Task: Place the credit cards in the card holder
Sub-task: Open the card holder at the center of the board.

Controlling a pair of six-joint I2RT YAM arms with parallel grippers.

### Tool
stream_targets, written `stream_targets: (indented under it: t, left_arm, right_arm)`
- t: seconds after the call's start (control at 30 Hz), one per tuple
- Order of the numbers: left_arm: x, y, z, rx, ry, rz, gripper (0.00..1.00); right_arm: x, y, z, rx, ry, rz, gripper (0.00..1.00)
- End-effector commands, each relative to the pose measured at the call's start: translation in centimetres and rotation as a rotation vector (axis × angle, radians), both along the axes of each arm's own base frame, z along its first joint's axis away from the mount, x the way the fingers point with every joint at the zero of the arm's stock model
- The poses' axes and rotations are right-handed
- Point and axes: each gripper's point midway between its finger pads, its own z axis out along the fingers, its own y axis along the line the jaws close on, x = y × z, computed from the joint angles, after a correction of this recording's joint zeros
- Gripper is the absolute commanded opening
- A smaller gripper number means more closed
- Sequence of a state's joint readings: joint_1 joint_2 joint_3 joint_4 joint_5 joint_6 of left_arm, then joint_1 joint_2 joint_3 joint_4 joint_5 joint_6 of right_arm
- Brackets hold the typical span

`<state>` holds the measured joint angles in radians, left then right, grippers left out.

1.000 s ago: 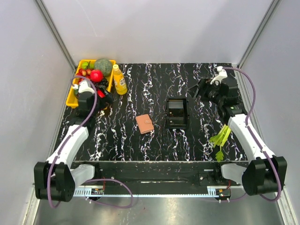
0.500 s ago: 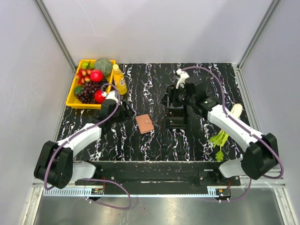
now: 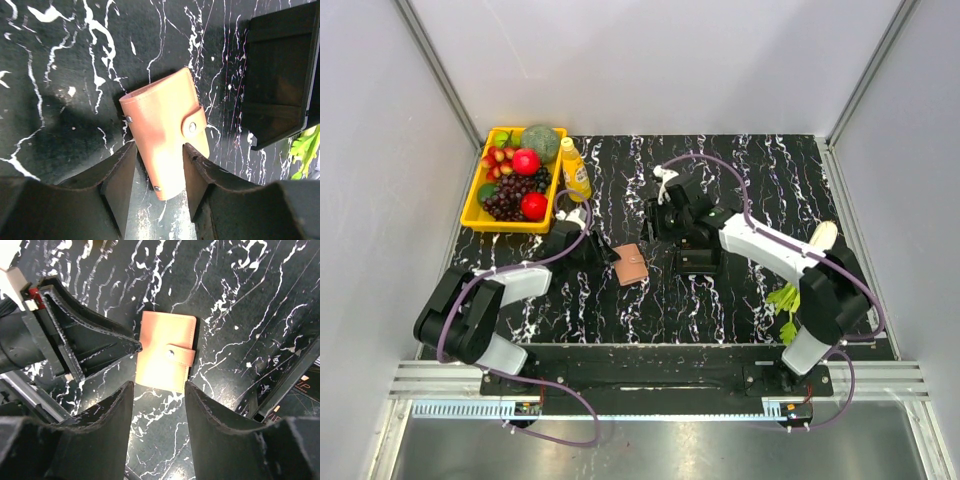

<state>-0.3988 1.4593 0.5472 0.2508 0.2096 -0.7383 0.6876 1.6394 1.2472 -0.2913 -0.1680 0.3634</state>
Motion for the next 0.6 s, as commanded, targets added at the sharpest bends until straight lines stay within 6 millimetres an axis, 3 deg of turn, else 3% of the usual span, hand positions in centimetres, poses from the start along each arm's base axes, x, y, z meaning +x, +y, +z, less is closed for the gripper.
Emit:
stream_targets:
  t: [0.0, 0.17, 0.37, 0.57]
  left_arm:
    - [0.2, -1.8, 0.5, -0.075, -0.021, -0.036, 0.48]
    - [-0.2, -1.1, -0.4, -0.046, -0.015, 0.0, 0.49]
    - [-0.9, -1.8, -0.9, -0.015, -0.001, -0.006, 0.49]
    - [-0.7, -2.3, -1.9, -0.02, 0.018, -0.004, 0.32]
  right_arm:
    - [0.5, 0.6, -0.5, -0.044, -0.001, -0.014, 0.51]
    - [-0.1, 1.3, -1.7, -0.055, 0.029, 0.008, 0.52]
    - [-0.5, 1.8, -3.6, -0.075, 0.072, 0.008, 0.53]
    - [-0.7, 2.1, -5.2, -0.109, 0.093, 0.006, 0.53]
